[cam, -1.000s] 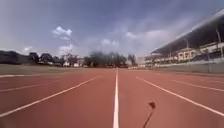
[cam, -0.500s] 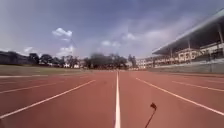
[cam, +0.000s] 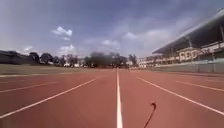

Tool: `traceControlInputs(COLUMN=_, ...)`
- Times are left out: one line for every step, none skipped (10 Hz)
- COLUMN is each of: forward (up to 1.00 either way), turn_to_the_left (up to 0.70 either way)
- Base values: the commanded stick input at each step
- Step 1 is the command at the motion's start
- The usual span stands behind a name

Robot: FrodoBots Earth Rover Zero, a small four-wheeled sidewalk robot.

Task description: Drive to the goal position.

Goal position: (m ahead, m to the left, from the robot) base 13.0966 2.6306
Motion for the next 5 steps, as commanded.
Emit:
traceControlInputs(forward=0.70, turn_to_the_left=-0.35)
traceControlInputs(forward=0.70, turn_to_the_left=-0.35)
traceControlInputs(forward=0.70, turn_to_the_left=-0.35)
traceControlInputs(forward=0.70, turn_to_the_left=-0.35)
traceControlInputs(forward=0.70, turn_to_the_left=0.00)
